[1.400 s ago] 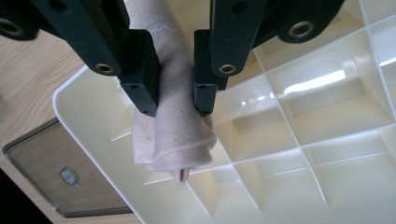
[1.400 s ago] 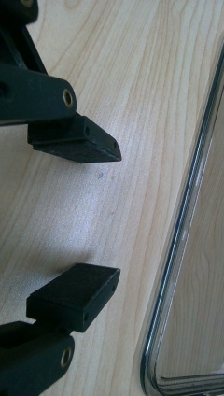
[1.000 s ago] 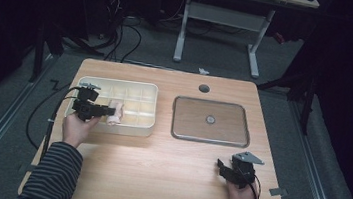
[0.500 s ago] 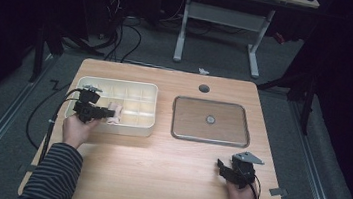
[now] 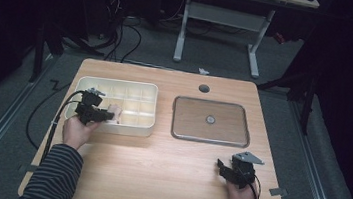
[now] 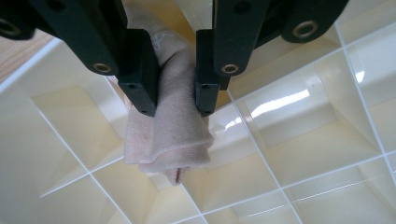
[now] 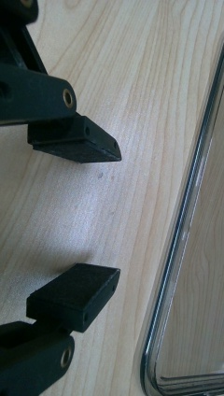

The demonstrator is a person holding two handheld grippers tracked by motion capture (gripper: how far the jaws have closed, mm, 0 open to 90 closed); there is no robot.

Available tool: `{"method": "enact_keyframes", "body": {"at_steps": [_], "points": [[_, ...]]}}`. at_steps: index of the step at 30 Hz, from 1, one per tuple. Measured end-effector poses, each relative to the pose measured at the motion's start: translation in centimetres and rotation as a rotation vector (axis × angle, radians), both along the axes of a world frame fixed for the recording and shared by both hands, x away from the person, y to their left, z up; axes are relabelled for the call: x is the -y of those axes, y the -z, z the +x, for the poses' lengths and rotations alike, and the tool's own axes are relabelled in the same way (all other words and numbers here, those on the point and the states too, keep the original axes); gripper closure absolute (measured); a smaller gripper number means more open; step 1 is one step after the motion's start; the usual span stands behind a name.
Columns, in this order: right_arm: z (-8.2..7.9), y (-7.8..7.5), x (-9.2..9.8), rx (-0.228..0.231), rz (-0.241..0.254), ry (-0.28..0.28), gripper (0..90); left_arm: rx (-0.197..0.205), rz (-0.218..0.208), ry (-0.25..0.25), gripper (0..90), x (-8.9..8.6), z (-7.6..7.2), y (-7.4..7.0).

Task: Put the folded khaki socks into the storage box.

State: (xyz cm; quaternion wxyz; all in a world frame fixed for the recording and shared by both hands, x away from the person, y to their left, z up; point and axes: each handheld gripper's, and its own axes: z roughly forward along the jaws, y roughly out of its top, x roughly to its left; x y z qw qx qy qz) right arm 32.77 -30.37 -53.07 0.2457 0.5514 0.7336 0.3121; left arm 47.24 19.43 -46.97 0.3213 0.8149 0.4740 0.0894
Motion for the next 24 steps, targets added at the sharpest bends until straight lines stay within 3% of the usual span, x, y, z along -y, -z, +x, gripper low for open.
{"method": "enact_keyframes", "body": {"at_steps": [6,8,14,24], "points": [[0.0,0.0,0.0,0.000,0.000,0.000,37.7,0.014,0.063,0.013,70.6,0.6,-0.2,0.1],[0.0,0.0,0.0,0.000,0.000,0.000,37.7,0.015,0.063,0.012,70.1,0.6,-0.2,0.1],[0.0,0.0,0.0,0.000,0.000,0.000,37.7,-0.004,0.010,0.003,61.3,0.3,-0.2,0.0],[0.0,0.0,0.0,0.000,0.000,0.000,37.7,0.035,-0.065,-0.042,54.3,-0.2,-0.5,-1.1]]}}
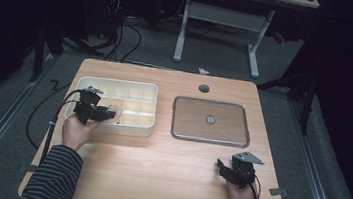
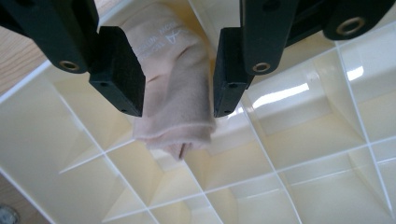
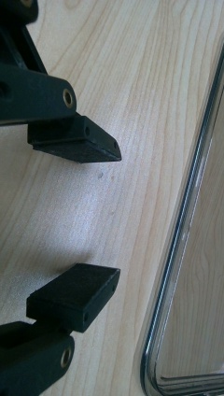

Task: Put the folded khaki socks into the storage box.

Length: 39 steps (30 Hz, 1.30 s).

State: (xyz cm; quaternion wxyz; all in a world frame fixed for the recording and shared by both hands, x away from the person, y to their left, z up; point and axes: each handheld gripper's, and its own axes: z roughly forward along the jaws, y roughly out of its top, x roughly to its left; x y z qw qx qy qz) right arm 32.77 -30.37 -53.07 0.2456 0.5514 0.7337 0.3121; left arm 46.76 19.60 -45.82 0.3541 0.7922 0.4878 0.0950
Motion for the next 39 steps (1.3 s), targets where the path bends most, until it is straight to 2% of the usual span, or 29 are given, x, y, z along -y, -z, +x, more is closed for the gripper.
{"method": "enact_keyframes", "body": {"at_steps": [3,5,7,9,12,17,21,26,28,33,36,39], "points": [[0.0,0.0,0.0,0.000,0.000,0.000,37.6,0.017,-0.003,-0.012,53.1,0.2,0.0,-0.3],[0.0,0.0,0.0,0.000,0.000,0.000,37.7,0.029,0.014,-0.018,52.5,0.5,0.1,-0.6],[0.0,0.0,0.0,0.000,0.000,0.001,37.7,0.045,0.003,-0.030,52.0,0.6,0.1,-0.8],[0.0,0.0,0.0,0.000,0.000,0.001,37.8,0.042,-0.016,-0.062,51.4,0.5,0.3,-0.8],[0.0,0.0,0.0,0.000,0.000,0.001,37.8,0.038,-0.018,-0.079,51.1,0.5,0.4,-0.8],[0.0,0.0,0.0,0.000,0.000,0.001,37.7,0.032,-0.061,-0.111,52.4,0.3,0.7,-0.9],[0.0,0.0,0.0,0.000,0.000,0.000,37.8,0.031,-0.069,-0.131,52.4,0.4,1.0,-0.7],[0.0,0.0,0.0,0.000,0.000,0.001,37.7,0.028,-0.063,-0.141,55.5,0.4,1.2,-0.5],[0.0,0.0,0.0,0.000,0.000,0.000,37.7,0.032,-0.062,-0.141,59.6,0.5,1.2,-0.5],[0.0,0.0,0.0,0.000,0.000,0.000,37.7,0.037,-0.013,-0.105,67.3,1.2,1.4,-0.7],[0.0,0.0,0.0,0.000,0.000,0.000,37.7,0.031,0.006,-0.093,75.2,1.6,1.6,-0.7],[0.0,0.0,0.0,0.000,0.000,0.000,37.6,0.021,0.001,-0.087,77.6,1.7,1.6,-0.6]]}}
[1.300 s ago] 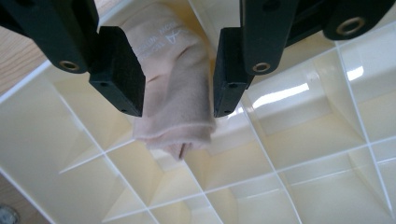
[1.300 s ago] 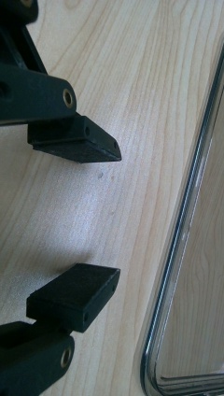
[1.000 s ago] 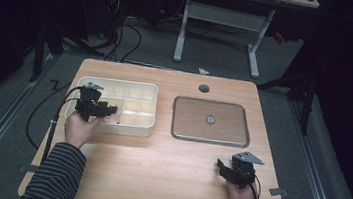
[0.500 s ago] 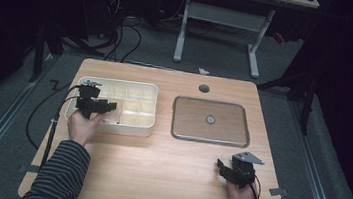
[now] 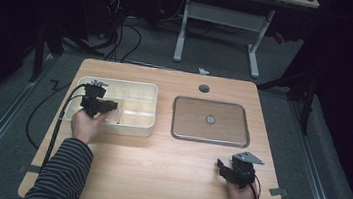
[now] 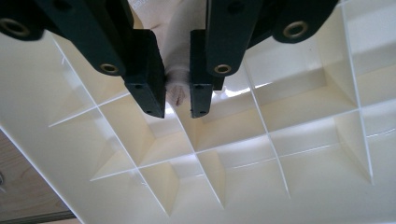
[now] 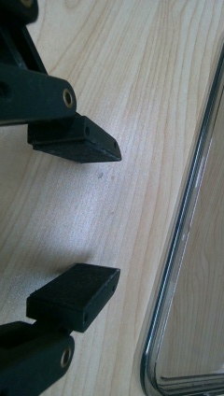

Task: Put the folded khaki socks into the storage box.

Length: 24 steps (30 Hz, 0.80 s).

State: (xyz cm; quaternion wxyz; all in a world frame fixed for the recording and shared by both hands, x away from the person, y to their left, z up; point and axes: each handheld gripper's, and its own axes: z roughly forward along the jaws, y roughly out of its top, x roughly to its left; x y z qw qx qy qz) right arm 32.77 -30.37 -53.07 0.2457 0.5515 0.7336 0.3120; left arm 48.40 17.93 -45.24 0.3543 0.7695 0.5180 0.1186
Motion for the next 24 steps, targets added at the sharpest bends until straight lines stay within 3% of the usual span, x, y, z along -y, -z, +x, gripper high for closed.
{"method": "enact_keyframes", "body": {"at_steps": [11,16,24], "points": [[0.00,0.00,0.00,0.000,0.000,-0.001,37.5,-0.022,0.051,0.044,80.5,0.27,-0.35,0.33],[0.01,0.00,0.00,0.000,-0.001,-0.003,37.3,-0.037,0.043,0.054,81.1,0.01,-0.62,0.68],[0.01,0.00,0.00,0.000,-0.001,-0.003,37.2,-0.055,0.071,0.068,81.8,0.19,-0.80,0.97]]}}
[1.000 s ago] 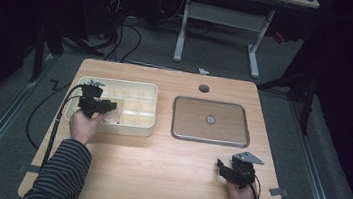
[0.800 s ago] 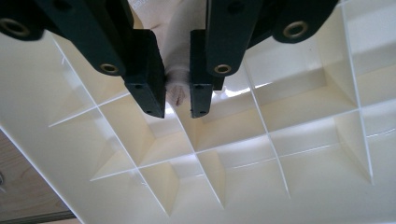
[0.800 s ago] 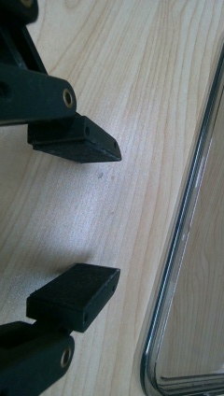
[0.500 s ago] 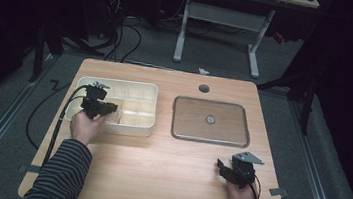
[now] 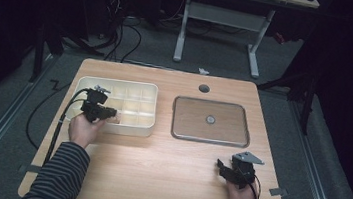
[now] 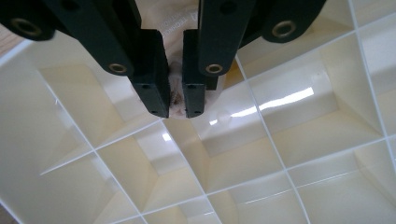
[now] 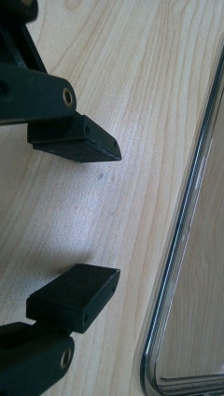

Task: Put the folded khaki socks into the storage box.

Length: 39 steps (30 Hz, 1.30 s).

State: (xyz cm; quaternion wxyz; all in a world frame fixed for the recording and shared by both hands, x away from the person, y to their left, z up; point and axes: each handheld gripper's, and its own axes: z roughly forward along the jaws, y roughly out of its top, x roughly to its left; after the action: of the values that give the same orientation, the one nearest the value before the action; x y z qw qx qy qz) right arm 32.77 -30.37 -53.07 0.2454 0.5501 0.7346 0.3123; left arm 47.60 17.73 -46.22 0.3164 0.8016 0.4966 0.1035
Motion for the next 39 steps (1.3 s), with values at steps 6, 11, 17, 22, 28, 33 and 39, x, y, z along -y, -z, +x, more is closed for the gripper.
{"method": "enact_keyframes", "body": {"at_steps": [6,11,17,22,28,33,39], "points": [[0.0,0.0,0.0,0.000,0.000,-0.001,37.1,0.010,0.046,-0.001,81.8,0.3,-0.2,0.2],[0.0,0.0,0.0,0.000,-0.001,-0.003,36.9,-0.008,0.076,0.012,82.0,0.5,-0.1,0.6],[0.0,0.0,0.0,0.000,-0.001,-0.004,36.7,-0.010,0.075,0.008,80.6,0.5,-0.1,0.6],[0.0,0.0,0.0,-0.001,-0.002,-0.005,36.6,0.001,0.038,0.003,63.8,0.2,-0.4,0.4],[0.0,0.0,0.0,-0.001,-0.002,-0.006,36.5,0.041,0.037,-0.011,52.7,0.1,-0.7,-0.2],[0.0,0.0,0.0,-0.001,-0.002,-0.006,36.5,0.059,0.022,-0.009,48.4,0.0,-1.0,-0.6],[0.0,0.0,0.0,-0.001,-0.002,-0.005,36.5,0.096,-0.009,-0.017,45.9,-0.1,-1.5,-1.3]]}}
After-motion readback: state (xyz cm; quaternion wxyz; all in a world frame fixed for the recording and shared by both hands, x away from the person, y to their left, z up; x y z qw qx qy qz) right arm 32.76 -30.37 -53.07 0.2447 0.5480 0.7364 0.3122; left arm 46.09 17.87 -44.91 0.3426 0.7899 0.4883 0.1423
